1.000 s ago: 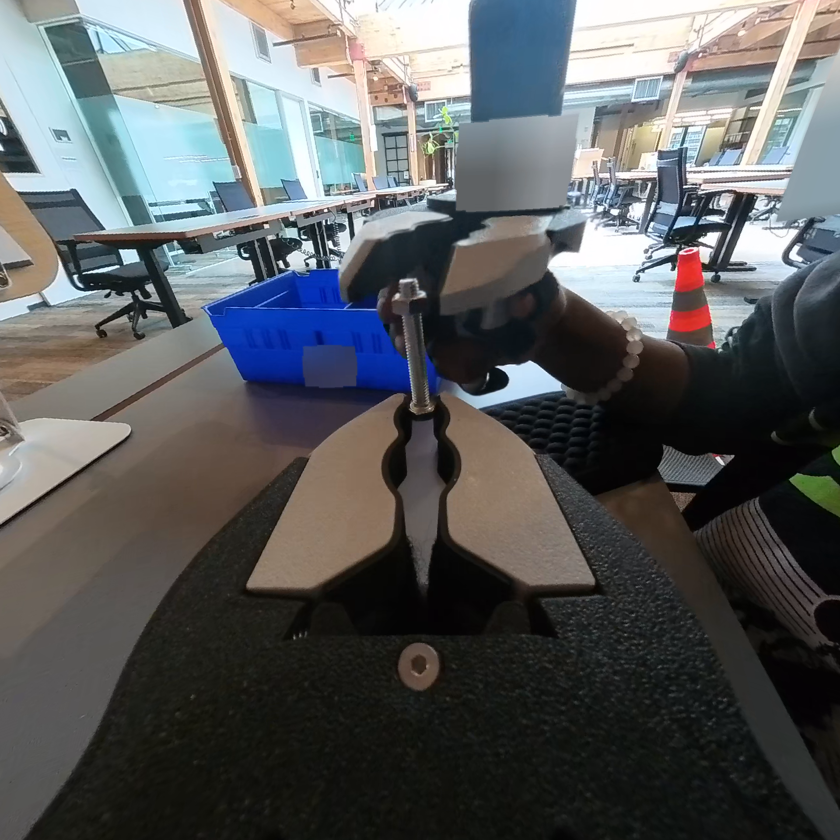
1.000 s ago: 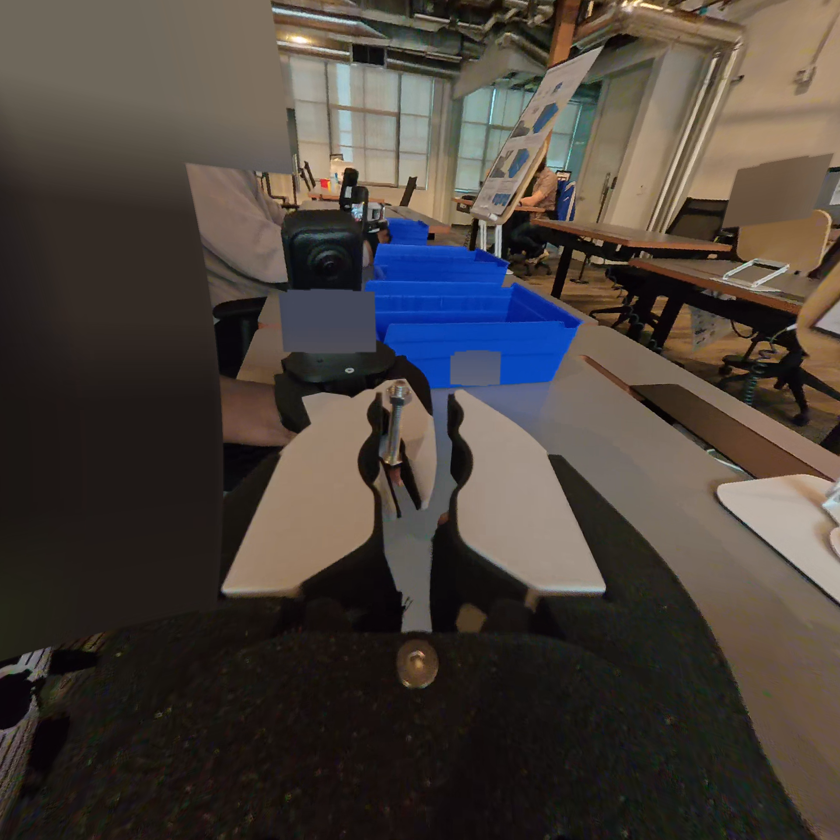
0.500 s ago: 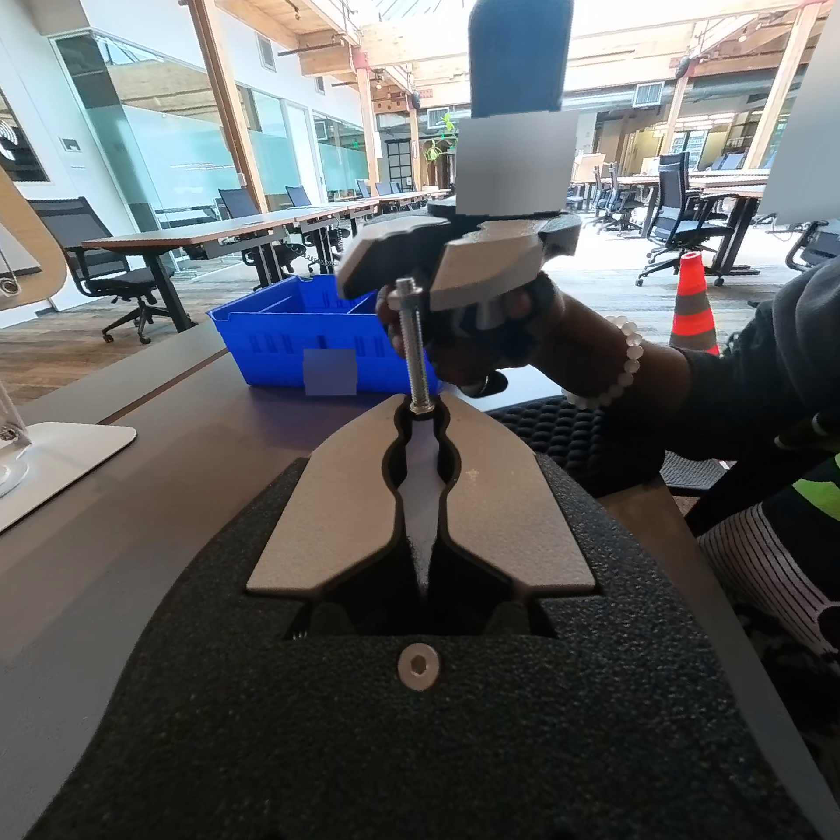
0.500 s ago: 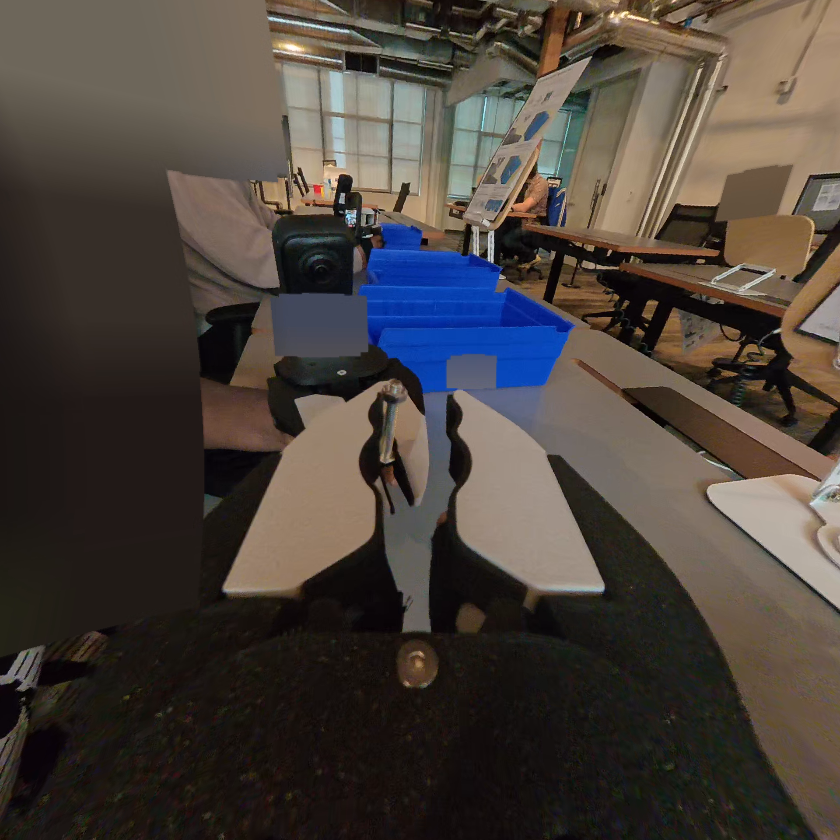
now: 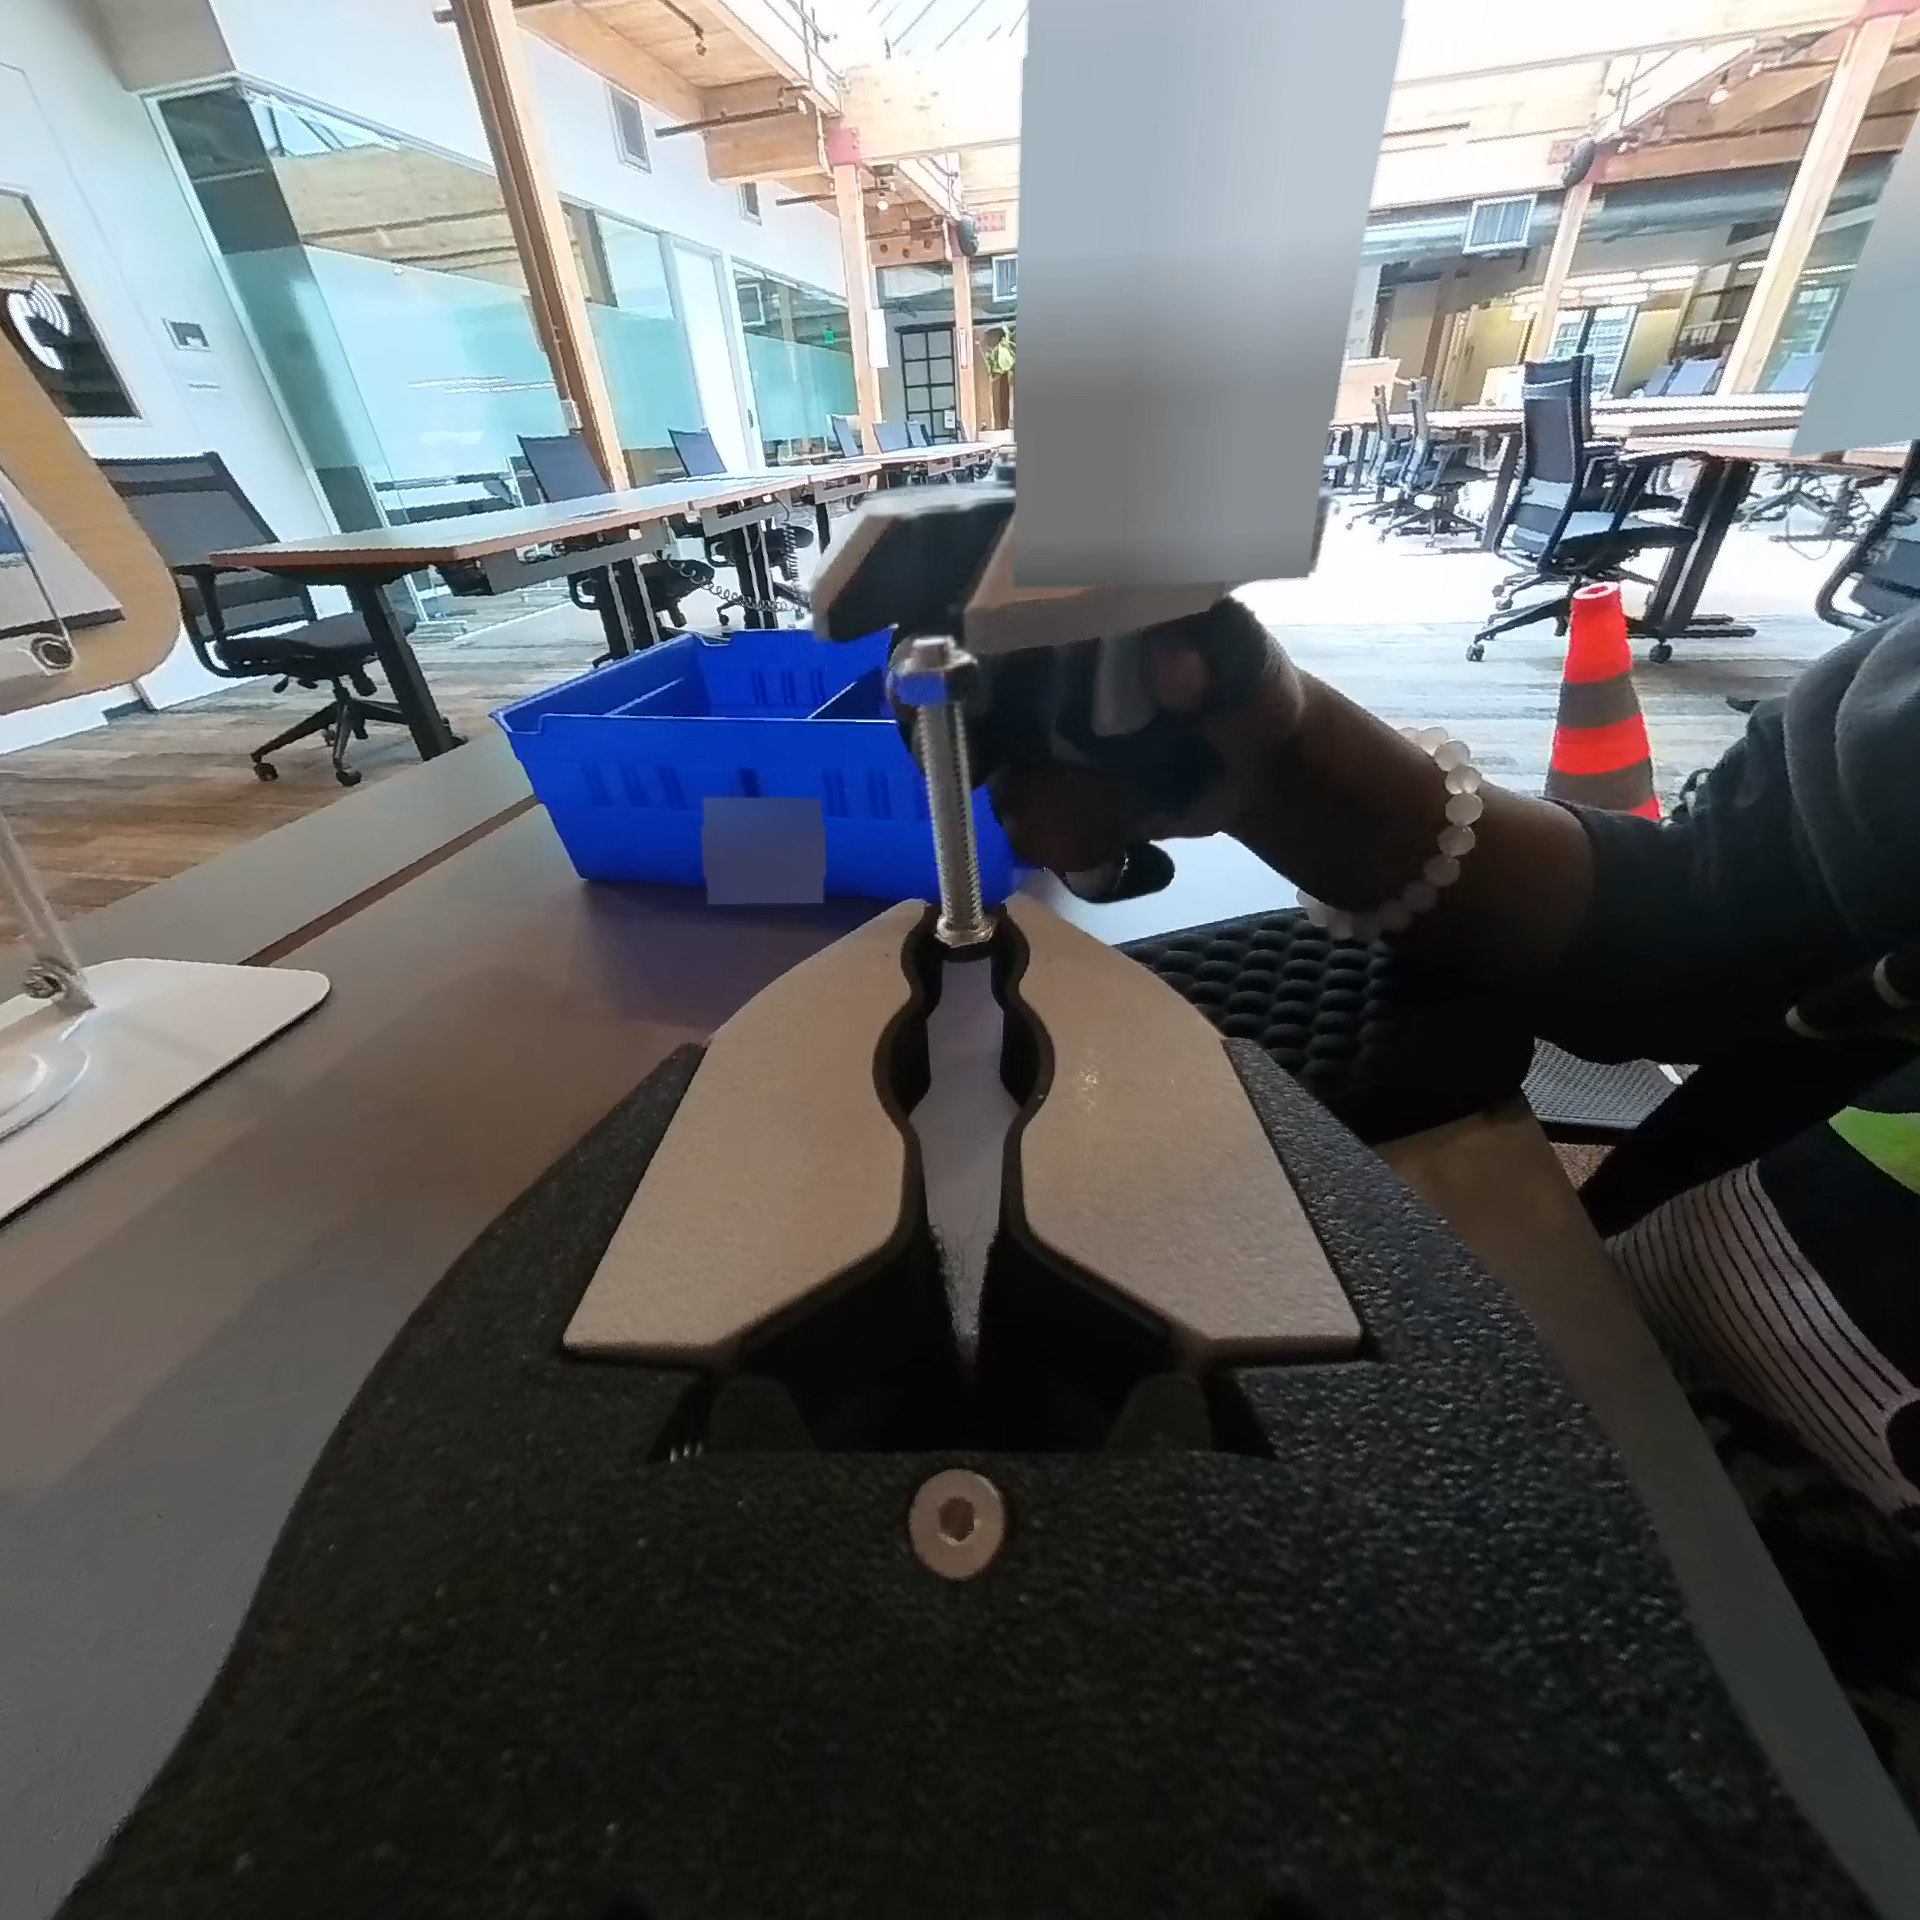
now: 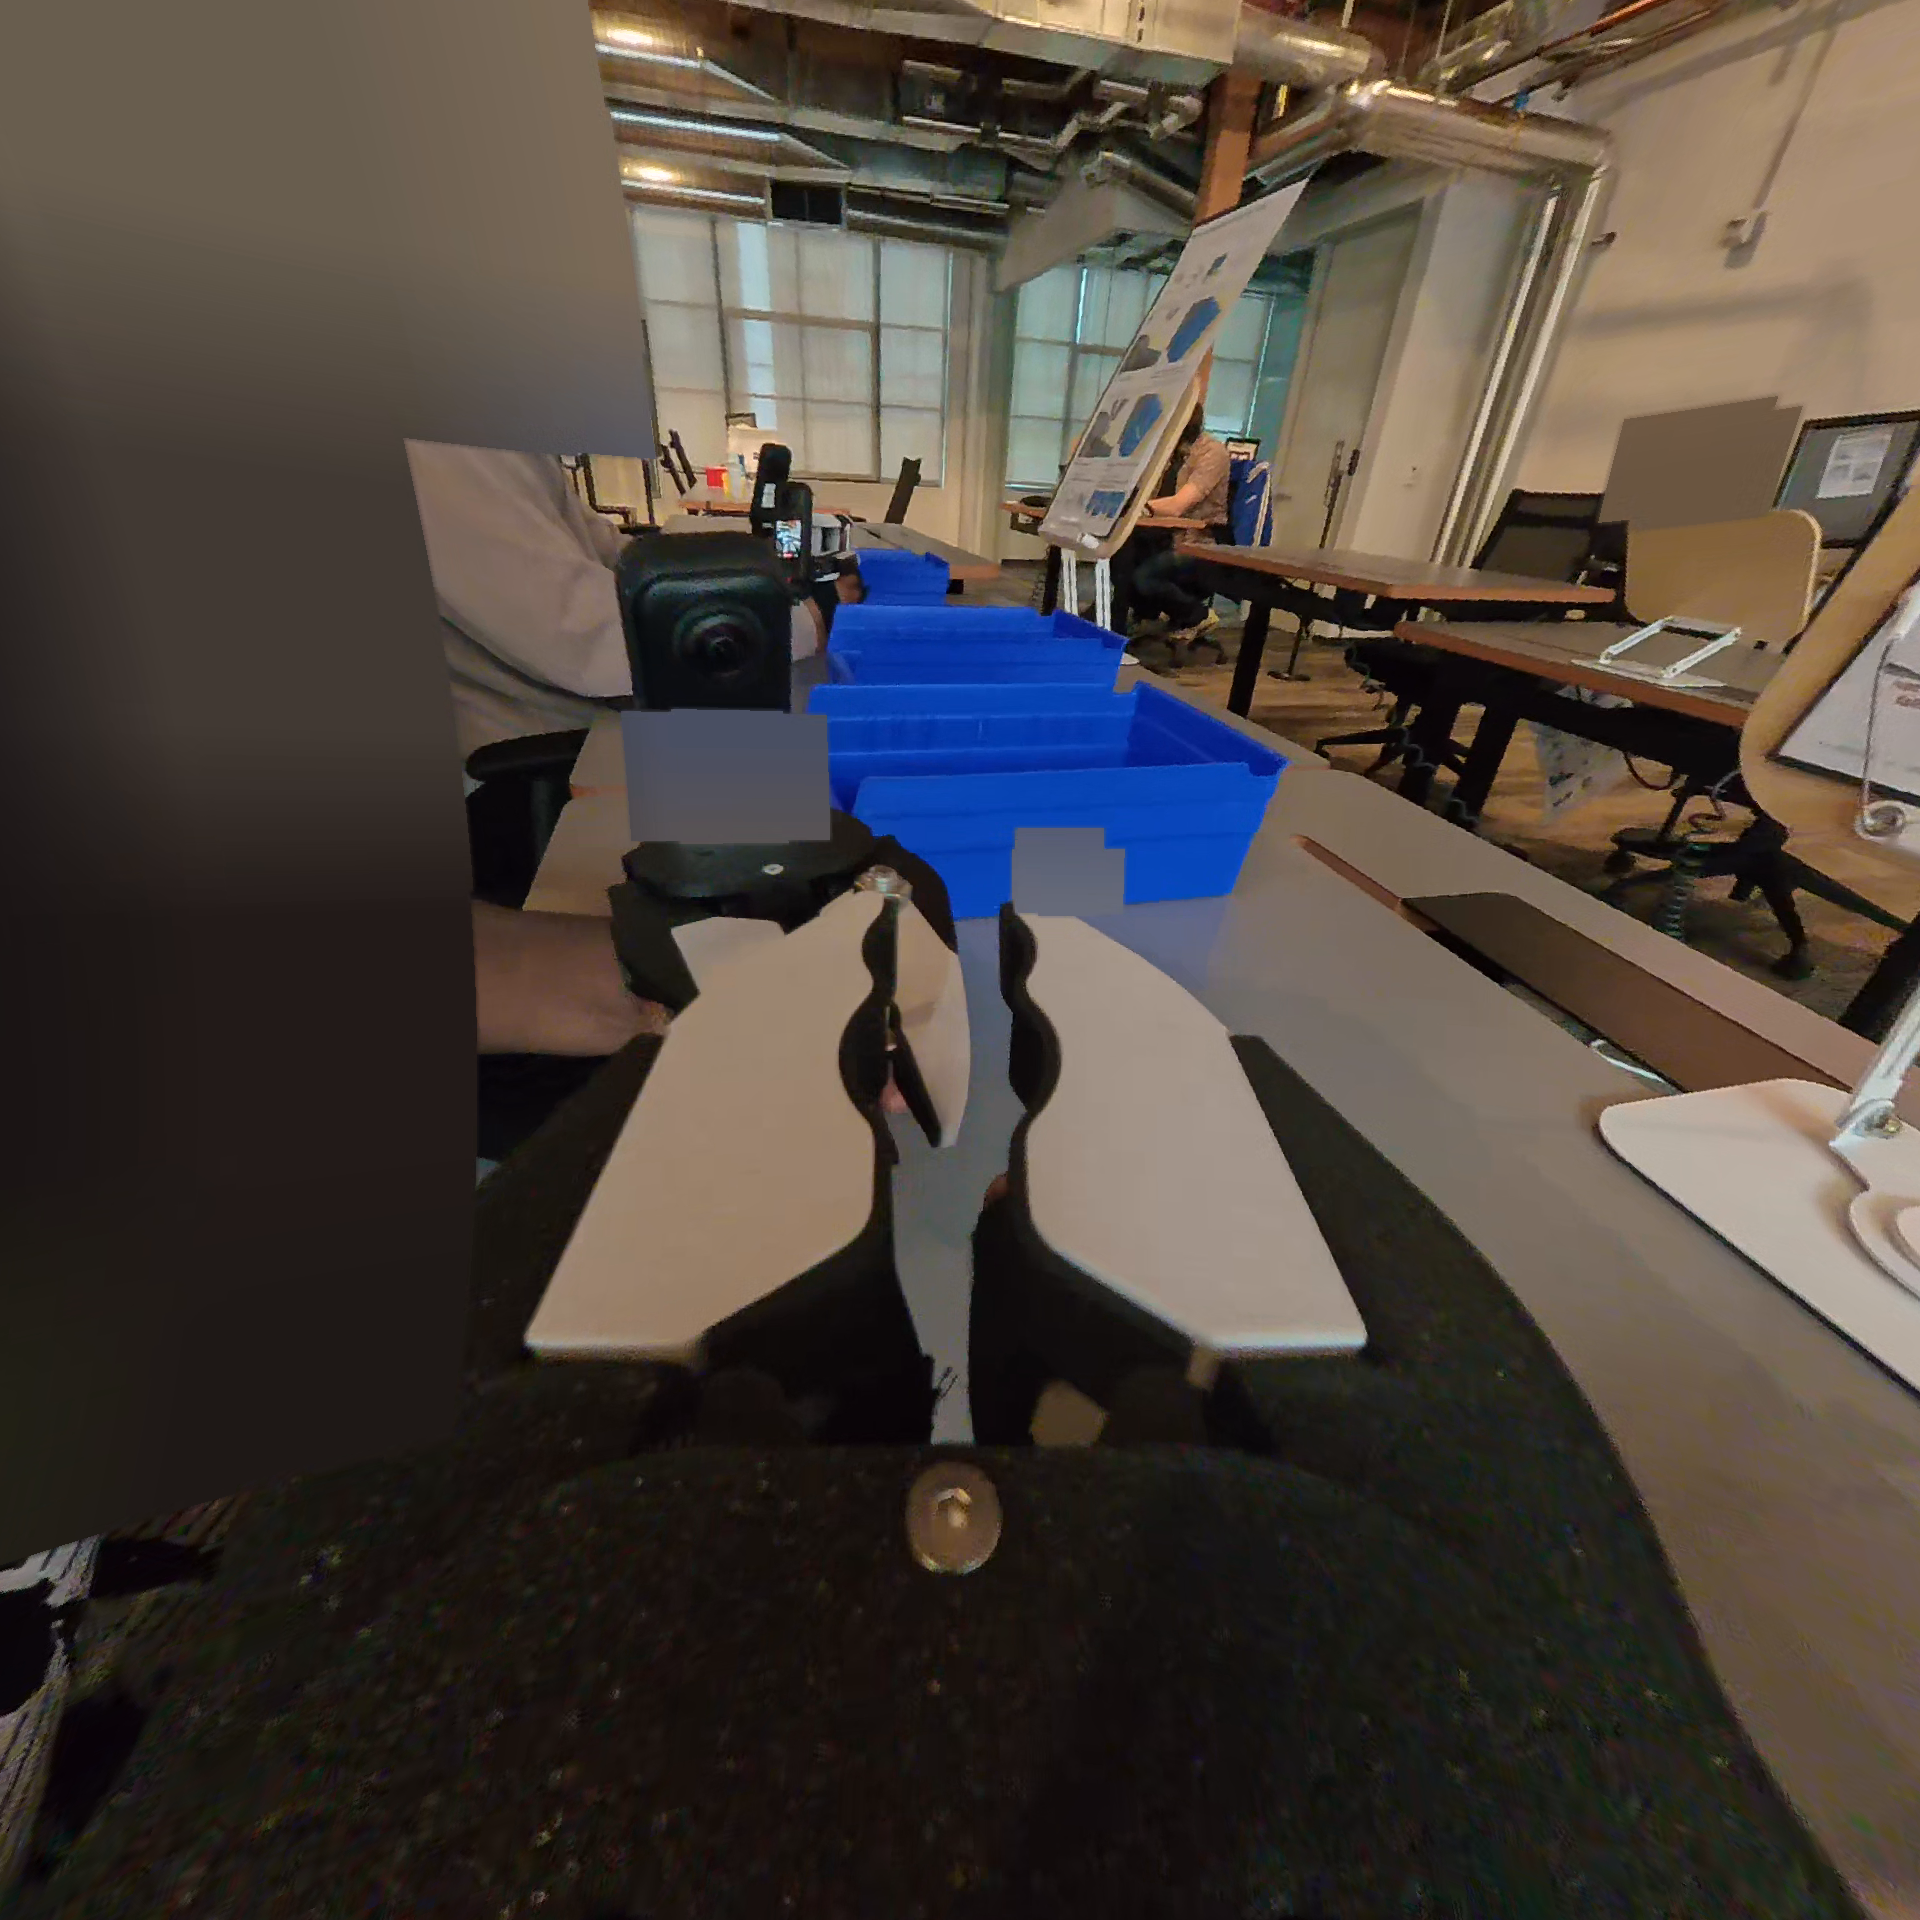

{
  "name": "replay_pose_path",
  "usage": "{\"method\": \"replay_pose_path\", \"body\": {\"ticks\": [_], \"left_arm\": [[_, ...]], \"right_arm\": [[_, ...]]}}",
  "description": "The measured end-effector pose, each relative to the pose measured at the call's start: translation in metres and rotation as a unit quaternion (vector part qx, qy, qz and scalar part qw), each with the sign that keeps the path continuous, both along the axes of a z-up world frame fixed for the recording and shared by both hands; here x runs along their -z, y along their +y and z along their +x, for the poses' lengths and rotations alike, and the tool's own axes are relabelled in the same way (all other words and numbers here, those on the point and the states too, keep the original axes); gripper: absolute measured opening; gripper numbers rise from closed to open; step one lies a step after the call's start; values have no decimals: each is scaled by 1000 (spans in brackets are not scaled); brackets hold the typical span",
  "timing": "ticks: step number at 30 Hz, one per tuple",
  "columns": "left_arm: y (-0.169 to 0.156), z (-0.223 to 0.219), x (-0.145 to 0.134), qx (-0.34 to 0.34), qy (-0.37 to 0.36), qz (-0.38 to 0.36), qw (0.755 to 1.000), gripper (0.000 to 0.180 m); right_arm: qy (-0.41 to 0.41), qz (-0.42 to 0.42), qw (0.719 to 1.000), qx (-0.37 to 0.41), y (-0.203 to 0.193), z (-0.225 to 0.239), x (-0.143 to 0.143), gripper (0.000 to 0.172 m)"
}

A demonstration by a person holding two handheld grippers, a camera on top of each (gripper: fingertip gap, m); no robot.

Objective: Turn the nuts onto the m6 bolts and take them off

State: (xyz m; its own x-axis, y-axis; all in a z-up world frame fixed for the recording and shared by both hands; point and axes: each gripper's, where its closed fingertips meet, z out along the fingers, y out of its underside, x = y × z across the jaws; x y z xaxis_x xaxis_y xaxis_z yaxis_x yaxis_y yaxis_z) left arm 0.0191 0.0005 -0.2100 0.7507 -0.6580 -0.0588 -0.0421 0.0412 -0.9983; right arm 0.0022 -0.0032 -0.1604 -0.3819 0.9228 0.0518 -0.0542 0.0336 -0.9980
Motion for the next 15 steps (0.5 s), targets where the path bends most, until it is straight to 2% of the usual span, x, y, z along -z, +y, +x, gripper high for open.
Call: {"method": "replay_pose_path", "body": {"ticks": [4,10,15], "left_arm": [[0,2,2,3,4,-2,1000,9],[0,0,-1,0,-1,2,1000,8],[0,3,1,3,4,0,1000,8]], "right_arm": [[-11,22,1000,-13,-14,-6,4,29],[3,-2,1000,2,1,0,-1,18],[-7,20,1000,-12,-13,-5,2,28]]}}
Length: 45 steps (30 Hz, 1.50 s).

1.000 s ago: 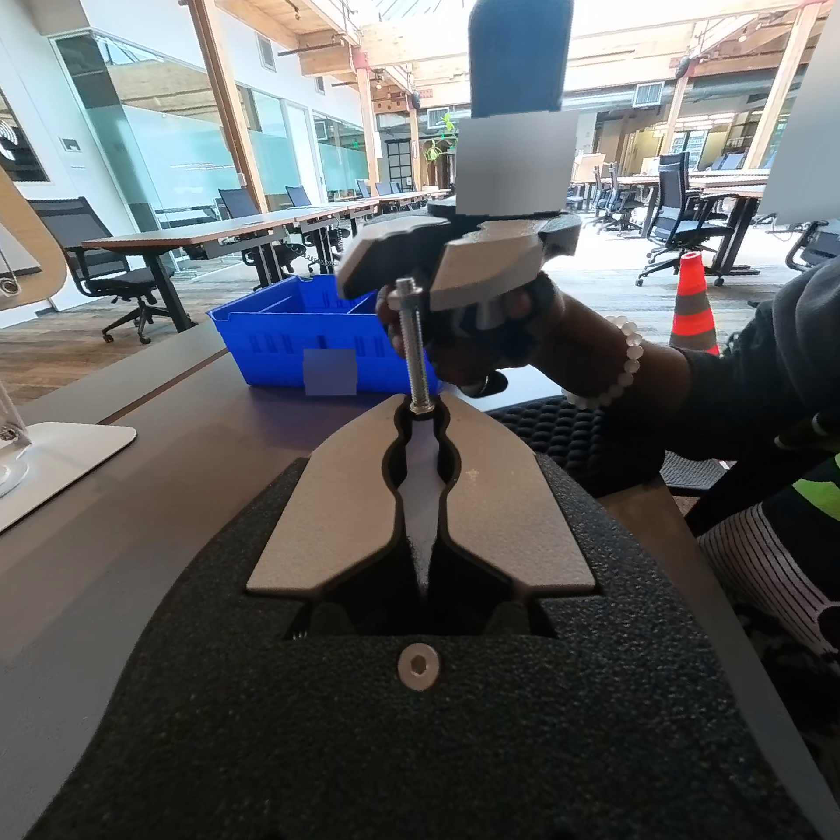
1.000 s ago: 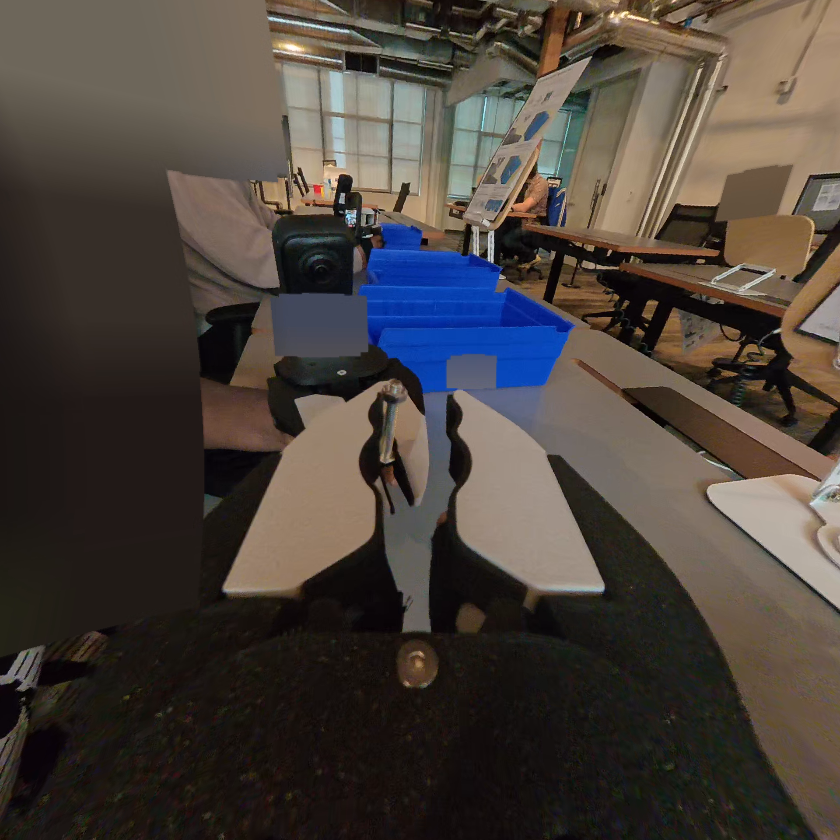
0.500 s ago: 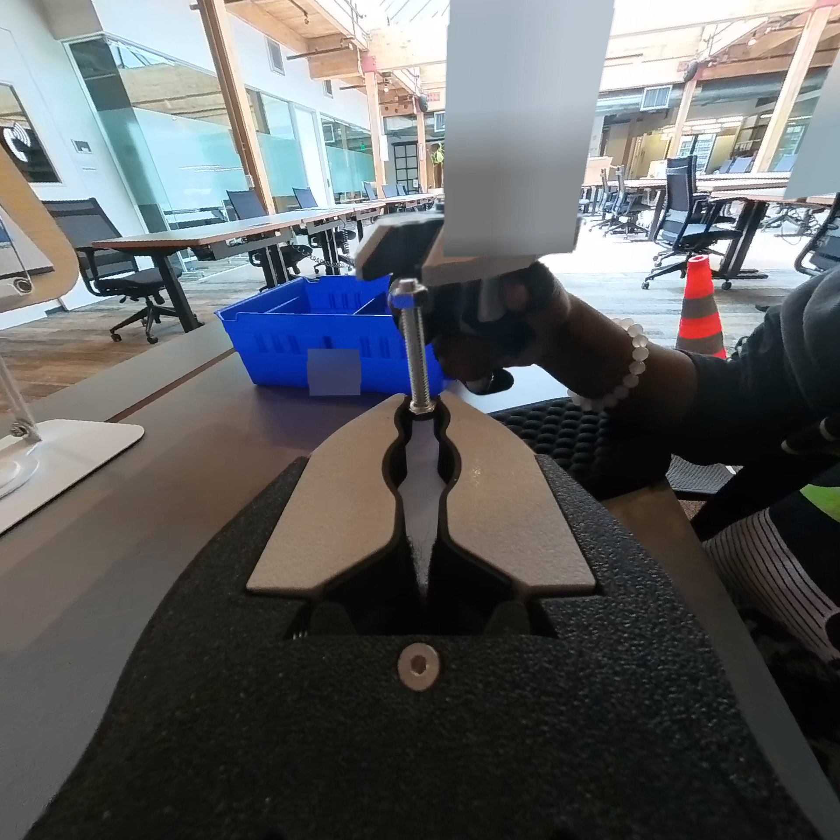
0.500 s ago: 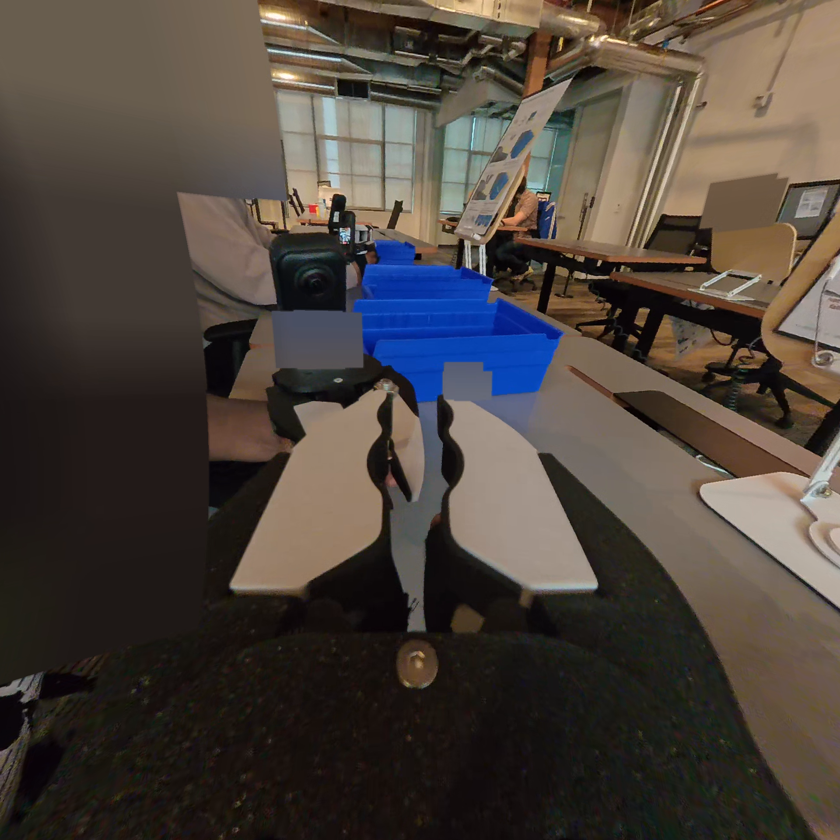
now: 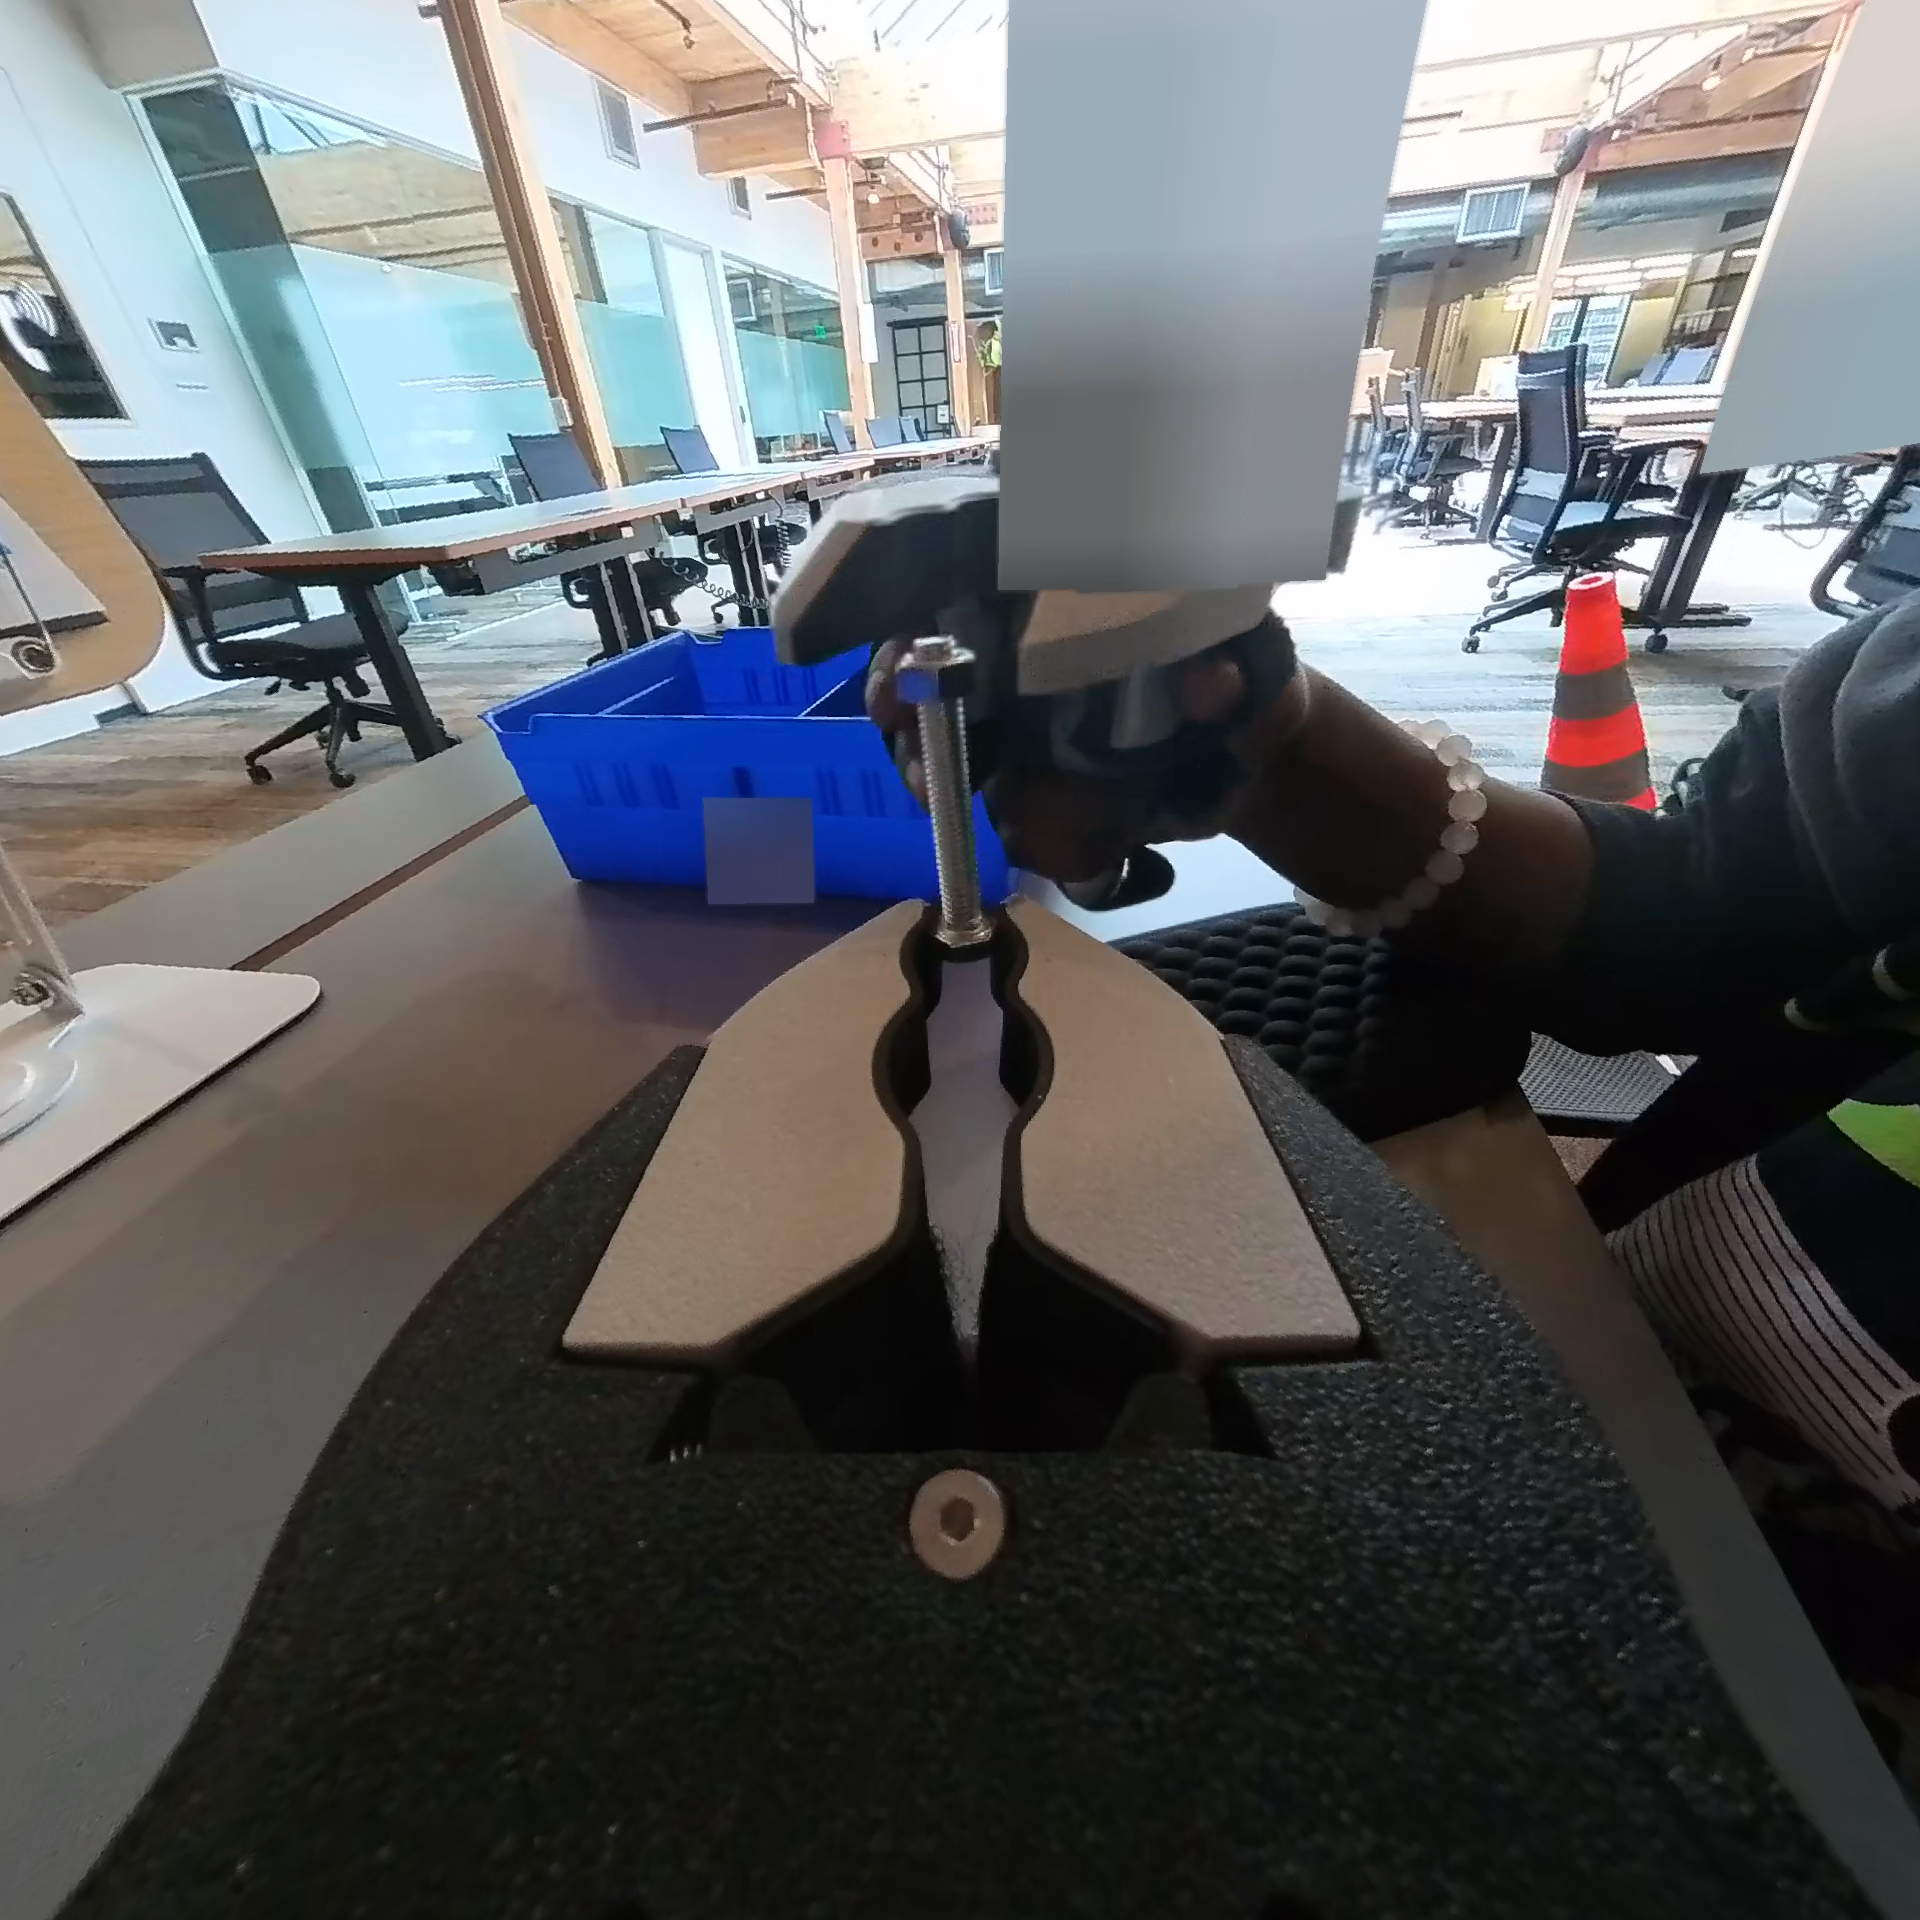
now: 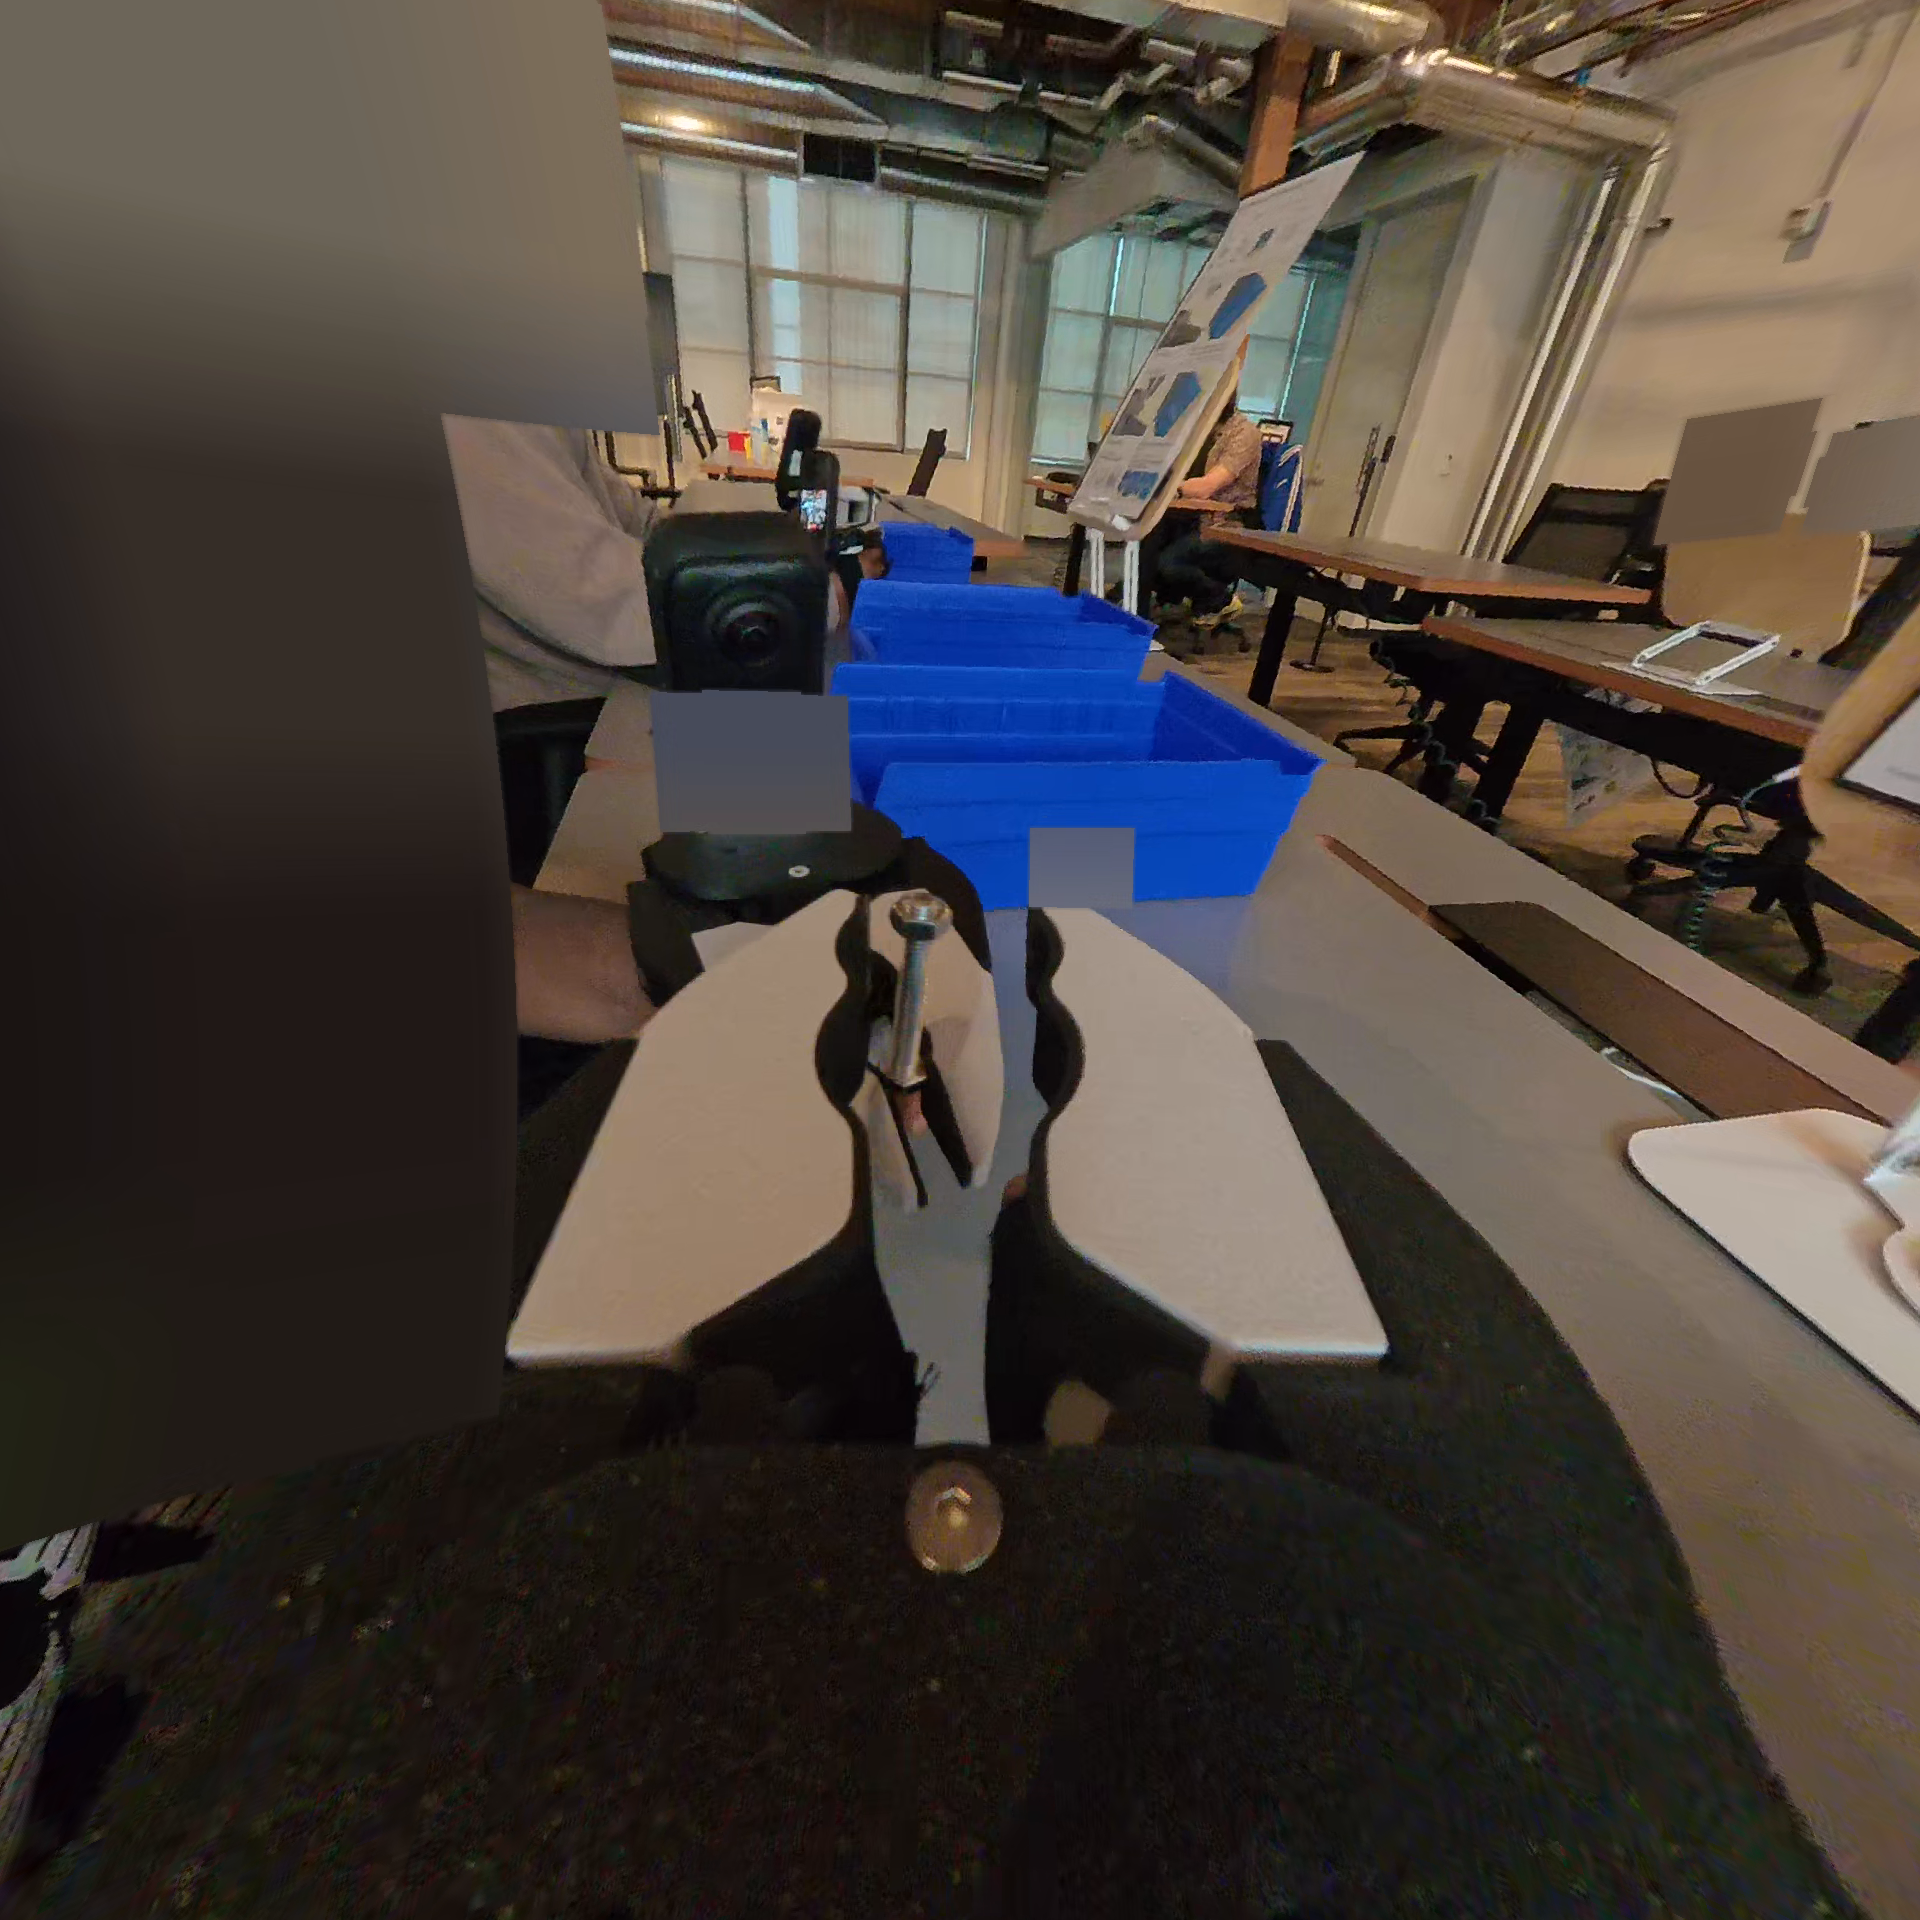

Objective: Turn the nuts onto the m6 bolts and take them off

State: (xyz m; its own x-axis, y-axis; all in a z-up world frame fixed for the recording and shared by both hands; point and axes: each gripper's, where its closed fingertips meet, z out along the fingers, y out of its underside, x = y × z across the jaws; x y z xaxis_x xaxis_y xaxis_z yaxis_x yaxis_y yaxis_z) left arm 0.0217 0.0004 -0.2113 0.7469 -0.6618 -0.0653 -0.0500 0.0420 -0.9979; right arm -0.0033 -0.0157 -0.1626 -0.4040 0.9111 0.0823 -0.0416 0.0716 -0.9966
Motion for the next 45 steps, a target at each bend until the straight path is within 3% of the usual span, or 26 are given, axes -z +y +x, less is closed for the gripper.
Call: {"method": "replay_pose_path", "body": {"ticks": [7,12,18,23,28,34,40,45], "left_arm": [[0,-3,-3,-3,-6,5,1000,8],[0,0,-1,-1,-2,3,1000,8],[0,-3,-3,-4,-6,6,1000,8],[0,0,-1,-2,-2,3,1000,9],[1,-2,-2,-4,-6,5,1000,8],[1,0,0,-1,0,3,1000,9],[1,-3,-3,-4,-7,7,1000,8],[1,-1,-2,-3,-3,7,1000,9]], "right_arm": [[13,-24,1000,16,15,6,-4,17],[0,0,1000,3,0,-1,0,27],[13,-21,1000,16,14,5,-4,18],[-1,-1,1000,2,-1,-2,0,27],[9,-22,1000,16,14,4,-3,20],[3,-5,1000,0,0,-1,-2,27],[12,-24,1000,16,16,6,-3,23],[6,-6,1000,-1,1,1,-3,27]]}}
